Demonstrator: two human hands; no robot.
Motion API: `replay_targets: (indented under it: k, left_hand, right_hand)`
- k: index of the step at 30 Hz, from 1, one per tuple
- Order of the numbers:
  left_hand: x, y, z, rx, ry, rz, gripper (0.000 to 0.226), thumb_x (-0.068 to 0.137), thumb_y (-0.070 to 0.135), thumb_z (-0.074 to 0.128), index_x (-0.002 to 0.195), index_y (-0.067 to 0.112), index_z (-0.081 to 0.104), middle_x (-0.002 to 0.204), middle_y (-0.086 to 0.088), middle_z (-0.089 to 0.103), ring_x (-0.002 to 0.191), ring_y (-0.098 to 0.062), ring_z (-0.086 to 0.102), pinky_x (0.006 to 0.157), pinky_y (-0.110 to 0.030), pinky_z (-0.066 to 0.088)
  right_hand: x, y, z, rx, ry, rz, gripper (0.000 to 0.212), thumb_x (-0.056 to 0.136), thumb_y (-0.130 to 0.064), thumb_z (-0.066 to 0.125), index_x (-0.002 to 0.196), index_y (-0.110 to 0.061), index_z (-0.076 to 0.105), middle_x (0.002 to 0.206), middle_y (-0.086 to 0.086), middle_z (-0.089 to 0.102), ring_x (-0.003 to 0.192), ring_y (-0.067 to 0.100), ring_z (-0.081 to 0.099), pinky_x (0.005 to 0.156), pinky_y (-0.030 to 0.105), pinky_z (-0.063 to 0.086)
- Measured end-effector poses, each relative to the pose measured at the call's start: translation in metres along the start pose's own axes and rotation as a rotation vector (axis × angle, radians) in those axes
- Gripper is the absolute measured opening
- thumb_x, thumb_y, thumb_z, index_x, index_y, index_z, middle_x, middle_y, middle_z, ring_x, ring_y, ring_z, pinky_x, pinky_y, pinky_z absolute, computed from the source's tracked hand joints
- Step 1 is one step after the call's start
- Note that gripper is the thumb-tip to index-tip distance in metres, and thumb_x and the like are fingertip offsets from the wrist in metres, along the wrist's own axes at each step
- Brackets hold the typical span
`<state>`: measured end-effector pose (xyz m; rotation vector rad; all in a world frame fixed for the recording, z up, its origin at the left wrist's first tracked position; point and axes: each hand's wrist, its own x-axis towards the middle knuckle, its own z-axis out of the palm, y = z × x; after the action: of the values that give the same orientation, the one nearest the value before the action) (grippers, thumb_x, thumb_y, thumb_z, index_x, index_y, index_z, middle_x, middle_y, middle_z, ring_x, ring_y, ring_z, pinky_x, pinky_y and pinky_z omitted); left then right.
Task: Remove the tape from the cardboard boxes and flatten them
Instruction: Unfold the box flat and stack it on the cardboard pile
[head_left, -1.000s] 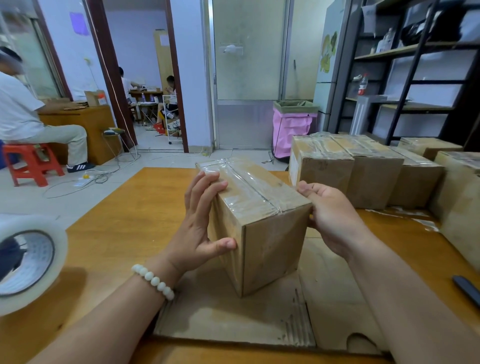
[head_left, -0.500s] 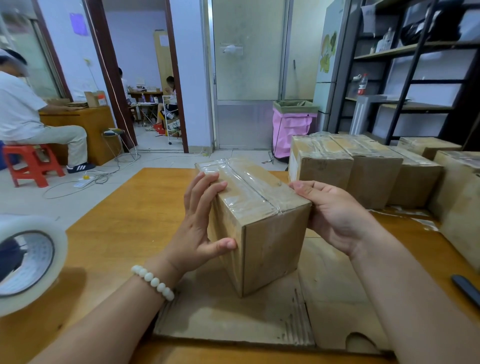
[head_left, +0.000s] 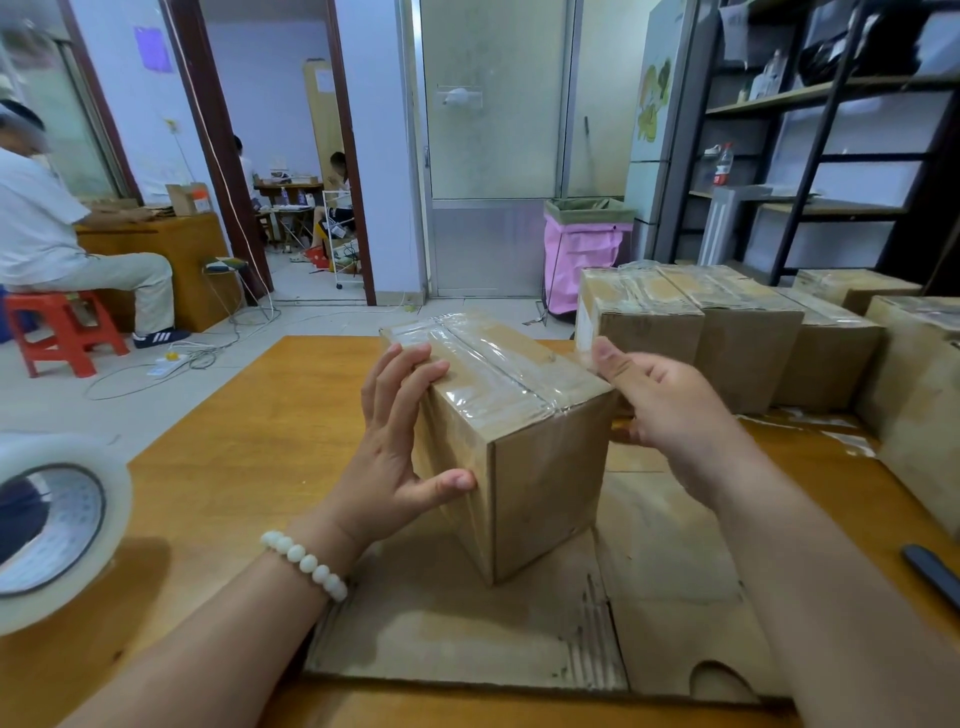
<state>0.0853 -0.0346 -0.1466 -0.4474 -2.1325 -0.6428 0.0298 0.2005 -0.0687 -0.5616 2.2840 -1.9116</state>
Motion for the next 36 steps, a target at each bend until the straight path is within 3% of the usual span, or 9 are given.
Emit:
replay_targets:
  k: [5, 10, 13, 18, 21, 27, 30, 33, 36]
  left_hand:
    - [0.0, 0.001, 0.001, 0.027, 0.019, 0.014, 0.076, 0.084, 0.078, 0.041, 0.14, 0.028, 0.027, 0.146, -0.007, 0.027, 0.146, -0.022, 0.01, 0.121, -0.033, 0.006]
    - [0.001, 0.001, 0.002, 0.04, 0.016, 0.013, 0.076, 0.085, 0.077, 0.042, 0.141, 0.028, 0.027, 0.146, -0.008, 0.027, 0.144, -0.028, 0.012, 0.121, -0.034, 0.006]
    - [0.0, 0.001, 0.003, 0.05, 0.018, 0.013, 0.077, 0.084, 0.077, 0.042, 0.141, 0.028, 0.026, 0.146, -0.008, 0.028, 0.144, -0.03, 0.013, 0.121, -0.034, 0.006]
    - [0.001, 0.003, 0.003, 0.059, 0.02, 0.013, 0.077, 0.084, 0.078, 0.042, 0.14, 0.028, 0.026, 0.145, -0.007, 0.028, 0.143, -0.03, 0.012, 0.121, -0.033, 0.005]
    - [0.0, 0.002, 0.003, 0.052, 0.02, 0.005, 0.077, 0.083, 0.079, 0.041, 0.14, 0.029, 0.027, 0.145, -0.007, 0.027, 0.144, -0.031, 0.012, 0.121, -0.034, 0.005]
    - [-0.001, 0.002, 0.003, 0.052, 0.009, -0.021, 0.077, 0.084, 0.078, 0.041, 0.142, 0.03, 0.024, 0.148, -0.005, 0.024, 0.146, -0.022, 0.006, 0.121, -0.032, 0.003]
    - [-0.001, 0.002, 0.003, 0.054, -0.007, -0.028, 0.079, 0.085, 0.077, 0.041, 0.147, 0.032, 0.019, 0.153, -0.003, 0.019, 0.148, -0.015, -0.001, 0.121, -0.03, 0.0]
    - [-0.002, 0.005, 0.004, 0.004, -0.05, -0.029, 0.092, 0.082, 0.082, 0.038, 0.154, 0.035, 0.004, 0.159, -0.012, 0.007, 0.15, -0.024, -0.007, 0.121, -0.033, -0.004]
    - [-0.002, 0.014, 0.008, -0.042, -0.084, -0.035, 0.113, 0.075, 0.088, 0.036, 0.154, 0.019, -0.004, 0.159, -0.023, -0.007, 0.148, -0.038, -0.015, 0.121, -0.043, -0.009]
  right_hand:
    - [-0.001, 0.0, -0.003, 0.139, -0.02, -0.011, 0.022, 0.082, -0.03, 0.066, 0.078, -0.008, 0.063, 0.079, 0.003, 0.066, 0.077, 0.017, 0.058, 0.068, 0.028, 0.054]
    - [0.001, 0.002, 0.004, 0.213, 0.06, -0.019, 0.018, 0.086, -0.022, 0.065, 0.073, -0.012, 0.057, 0.091, 0.004, 0.067, 0.073, 0.013, 0.055, 0.064, 0.026, 0.047]
    - [0.002, 0.004, 0.006, 0.201, 0.123, -0.072, 0.018, 0.088, -0.022, 0.064, 0.073, -0.014, 0.057, 0.075, -0.002, 0.062, 0.065, 0.01, 0.05, 0.061, 0.024, 0.043]
    - [0.0, 0.012, 0.013, -0.305, 0.351, -0.561, 0.013, 0.09, -0.018, 0.062, 0.08, -0.015, 0.054, 0.077, -0.008, 0.052, 0.071, 0.002, 0.048, 0.064, 0.008, 0.039]
    - [0.002, 0.019, 0.014, -0.426, 0.395, -0.783, 0.011, 0.091, -0.015, 0.06, 0.085, -0.006, 0.057, 0.08, -0.004, 0.049, 0.07, 0.005, 0.044, 0.066, 0.009, 0.038]
    - [0.002, 0.012, 0.009, -0.212, 0.266, -0.474, 0.015, 0.089, -0.032, 0.06, 0.101, -0.029, 0.052, 0.113, -0.005, 0.04, 0.093, -0.004, 0.052, 0.072, 0.007, 0.046]
    - [0.002, 0.012, 0.008, -0.196, 0.15, -0.364, 0.017, 0.091, -0.032, 0.058, 0.107, -0.034, 0.051, 0.094, -0.014, 0.056, 0.086, -0.003, 0.054, 0.073, 0.014, 0.046]
    - [0.0, 0.011, 0.009, -0.178, 0.265, -0.451, 0.014, 0.092, -0.018, 0.06, 0.103, -0.026, 0.059, 0.078, -0.007, 0.055, 0.07, -0.002, 0.051, 0.063, 0.01, 0.042]
    - [-0.002, 0.01, 0.012, -0.228, 0.342, -0.522, 0.014, 0.091, -0.011, 0.061, 0.101, -0.02, 0.062, 0.076, -0.005, 0.053, 0.067, -0.001, 0.048, 0.061, 0.007, 0.039]
